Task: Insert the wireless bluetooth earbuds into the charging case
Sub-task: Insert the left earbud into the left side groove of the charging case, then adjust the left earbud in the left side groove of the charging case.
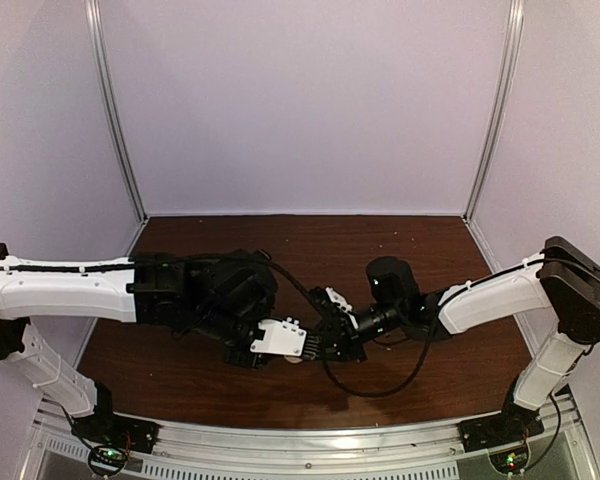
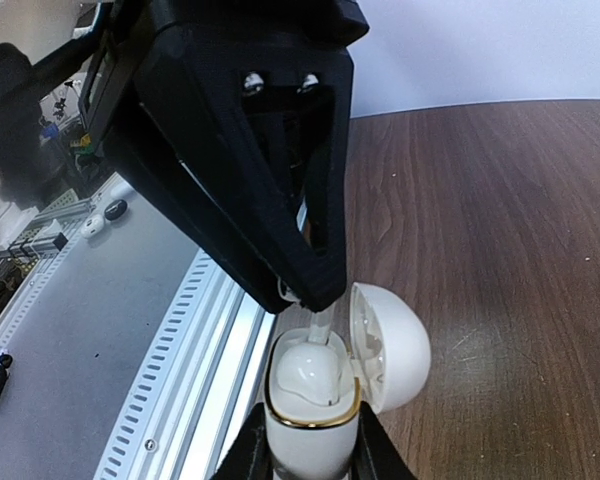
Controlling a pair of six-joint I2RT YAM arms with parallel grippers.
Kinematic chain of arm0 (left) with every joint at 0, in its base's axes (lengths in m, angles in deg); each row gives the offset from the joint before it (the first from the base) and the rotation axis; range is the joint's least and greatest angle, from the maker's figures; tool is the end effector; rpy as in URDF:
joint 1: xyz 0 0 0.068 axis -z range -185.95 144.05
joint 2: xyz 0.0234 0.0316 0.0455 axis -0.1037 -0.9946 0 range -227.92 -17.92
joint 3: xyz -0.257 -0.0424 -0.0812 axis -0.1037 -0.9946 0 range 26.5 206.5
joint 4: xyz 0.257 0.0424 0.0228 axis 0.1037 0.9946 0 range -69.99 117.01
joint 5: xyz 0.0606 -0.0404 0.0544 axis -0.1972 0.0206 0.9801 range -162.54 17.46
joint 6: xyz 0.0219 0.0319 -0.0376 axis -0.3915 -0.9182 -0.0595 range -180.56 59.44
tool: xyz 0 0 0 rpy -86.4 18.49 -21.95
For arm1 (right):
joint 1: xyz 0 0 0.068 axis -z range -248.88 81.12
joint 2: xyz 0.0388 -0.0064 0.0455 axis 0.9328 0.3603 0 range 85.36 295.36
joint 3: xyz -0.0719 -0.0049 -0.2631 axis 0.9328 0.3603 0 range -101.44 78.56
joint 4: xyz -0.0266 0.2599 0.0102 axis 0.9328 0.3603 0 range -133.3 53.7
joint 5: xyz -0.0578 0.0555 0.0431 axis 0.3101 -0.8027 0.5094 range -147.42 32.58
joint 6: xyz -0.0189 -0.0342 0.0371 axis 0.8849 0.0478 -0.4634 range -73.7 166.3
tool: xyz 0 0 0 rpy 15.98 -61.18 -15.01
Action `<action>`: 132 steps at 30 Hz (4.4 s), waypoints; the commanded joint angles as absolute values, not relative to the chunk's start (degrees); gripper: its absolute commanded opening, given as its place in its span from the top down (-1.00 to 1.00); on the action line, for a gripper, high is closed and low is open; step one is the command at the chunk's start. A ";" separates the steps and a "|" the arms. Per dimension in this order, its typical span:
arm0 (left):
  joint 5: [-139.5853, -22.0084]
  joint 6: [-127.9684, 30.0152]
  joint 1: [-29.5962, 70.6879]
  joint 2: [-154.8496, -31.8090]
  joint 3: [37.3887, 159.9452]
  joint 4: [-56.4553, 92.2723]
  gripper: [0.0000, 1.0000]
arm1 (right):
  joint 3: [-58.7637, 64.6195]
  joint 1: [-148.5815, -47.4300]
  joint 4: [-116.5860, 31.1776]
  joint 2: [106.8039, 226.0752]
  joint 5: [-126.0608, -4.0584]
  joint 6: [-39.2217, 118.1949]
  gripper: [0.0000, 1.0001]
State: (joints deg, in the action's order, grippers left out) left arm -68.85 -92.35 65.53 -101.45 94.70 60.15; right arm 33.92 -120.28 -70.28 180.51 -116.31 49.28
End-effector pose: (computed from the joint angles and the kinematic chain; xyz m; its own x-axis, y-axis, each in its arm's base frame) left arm 0.0989 -0.2881 0.2787 0.2701 0.8491 -0.4540 0.9323 -0.1128 0.3437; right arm 0.1824 0.2773 0.1886 -0.2022 -0.2964 -0.9334 -0.9053 -0.3070 0.2936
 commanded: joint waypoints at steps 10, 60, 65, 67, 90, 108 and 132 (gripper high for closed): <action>-68.27 -93.12 67.29 -104.05 96.44 59.48 0.71 | 31.72 -121.05 -73.79 180.46 -117.16 48.85 1.00; -65.11 -79.98 62.80 -77.90 82.26 33.29 -0.35 | 35.50 -119.40 -82.32 175.77 -113.67 46.54 1.00; -72.35 -71.38 54.69 -77.64 81.24 28.67 -0.39 | 36.84 -118.36 -85.65 171.95 -111.92 44.21 1.00; -78.66 -68.38 52.06 -78.53 80.77 26.64 -0.38 | 37.51 -117.75 -86.77 170.00 -111.15 43.29 1.00; -104.65 -59.27 47.75 -86.98 77.67 5.85 -0.23 | 37.60 -114.57 -85.00 163.72 -114.25 42.39 1.00; -102.55 -59.99 47.75 -92.03 81.98 9.25 -0.18 | 37.16 -116.12 -84.87 165.16 -114.39 42.71 1.00; -101.05 -59.29 47.76 -96.15 83.85 8.20 -0.02 | 36.99 -116.51 -85.84 165.23 -114.29 42.28 1.00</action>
